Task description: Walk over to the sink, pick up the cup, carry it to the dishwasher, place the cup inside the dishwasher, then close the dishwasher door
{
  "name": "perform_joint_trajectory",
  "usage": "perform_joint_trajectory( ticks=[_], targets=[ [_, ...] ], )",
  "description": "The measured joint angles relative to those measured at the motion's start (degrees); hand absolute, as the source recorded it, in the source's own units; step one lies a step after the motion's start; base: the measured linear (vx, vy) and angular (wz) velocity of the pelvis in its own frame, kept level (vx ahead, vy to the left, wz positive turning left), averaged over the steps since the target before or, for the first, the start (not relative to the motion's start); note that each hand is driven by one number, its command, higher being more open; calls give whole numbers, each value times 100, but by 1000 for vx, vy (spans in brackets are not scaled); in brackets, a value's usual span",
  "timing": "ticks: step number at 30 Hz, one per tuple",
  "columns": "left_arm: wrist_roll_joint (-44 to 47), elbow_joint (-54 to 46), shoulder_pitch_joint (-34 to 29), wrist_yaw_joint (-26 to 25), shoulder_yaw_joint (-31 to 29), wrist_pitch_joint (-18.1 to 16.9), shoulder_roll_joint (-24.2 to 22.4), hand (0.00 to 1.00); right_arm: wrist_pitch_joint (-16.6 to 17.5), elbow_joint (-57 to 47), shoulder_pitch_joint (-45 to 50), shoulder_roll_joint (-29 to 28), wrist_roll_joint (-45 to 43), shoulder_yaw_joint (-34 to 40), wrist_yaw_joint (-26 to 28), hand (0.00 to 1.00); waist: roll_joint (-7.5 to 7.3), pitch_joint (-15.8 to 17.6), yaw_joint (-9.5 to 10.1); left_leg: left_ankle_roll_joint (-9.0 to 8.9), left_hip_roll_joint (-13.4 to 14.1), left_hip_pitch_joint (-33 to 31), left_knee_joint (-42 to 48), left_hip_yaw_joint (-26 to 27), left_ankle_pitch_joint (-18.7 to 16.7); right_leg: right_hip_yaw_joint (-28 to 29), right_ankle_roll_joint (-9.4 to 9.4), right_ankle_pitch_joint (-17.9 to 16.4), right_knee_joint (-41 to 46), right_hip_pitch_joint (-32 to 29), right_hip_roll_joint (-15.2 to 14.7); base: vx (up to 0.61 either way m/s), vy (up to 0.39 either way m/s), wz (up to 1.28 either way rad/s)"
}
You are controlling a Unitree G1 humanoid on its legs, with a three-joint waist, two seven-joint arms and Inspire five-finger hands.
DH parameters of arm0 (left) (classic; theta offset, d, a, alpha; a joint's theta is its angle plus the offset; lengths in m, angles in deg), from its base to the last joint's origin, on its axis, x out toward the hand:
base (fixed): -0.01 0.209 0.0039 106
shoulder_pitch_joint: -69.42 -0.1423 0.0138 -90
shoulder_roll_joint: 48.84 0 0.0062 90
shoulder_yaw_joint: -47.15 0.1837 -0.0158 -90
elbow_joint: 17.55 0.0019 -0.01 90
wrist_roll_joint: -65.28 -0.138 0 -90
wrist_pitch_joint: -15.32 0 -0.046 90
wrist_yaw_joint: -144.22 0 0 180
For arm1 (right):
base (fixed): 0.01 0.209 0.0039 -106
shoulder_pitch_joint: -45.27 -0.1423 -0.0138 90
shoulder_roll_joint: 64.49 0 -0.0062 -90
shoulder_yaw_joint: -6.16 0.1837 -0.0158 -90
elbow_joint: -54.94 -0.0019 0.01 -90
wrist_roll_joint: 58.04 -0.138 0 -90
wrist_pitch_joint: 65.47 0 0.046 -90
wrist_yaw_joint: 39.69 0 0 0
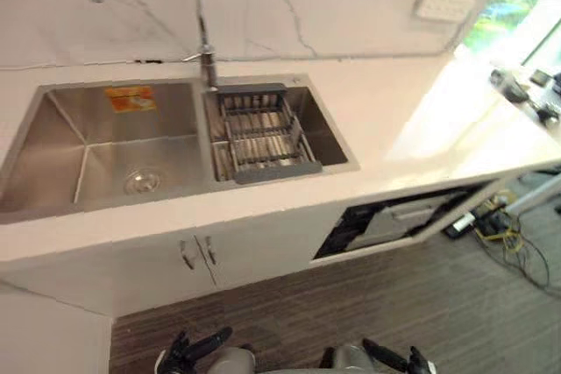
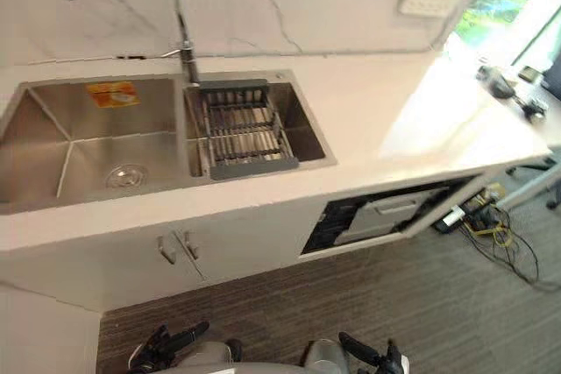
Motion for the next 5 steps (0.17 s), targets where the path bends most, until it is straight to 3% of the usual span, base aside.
perform_joint_trajectory(
  ticks=[3,4,5],
  targets=[
    [-95,44,6,-78,-76,84,-2,100,57,-155,117,-44,6,-54,-11,100,6,-1,-37,-55,3,107,42,-370,-126,659,-2,3,-459,-238,298,210,-85,73],
    [-184,37,15,-75,-126,104,-6,100,62,-245,230,-98,0,-51,-12,100,0,-6,-53,-187,-1,165,172,-598,-210,950,-10,14,-457,-240,386,300,-181,112],
    [-246,17,13,-69,-245,111,-38,100,57,-307,321,-172,-12,-44,-12,100,-54,-44,-57,-336,-28,219,307,-641,-329,1024,50,232,-631,-118,385,245,-153,91]
  ],
)
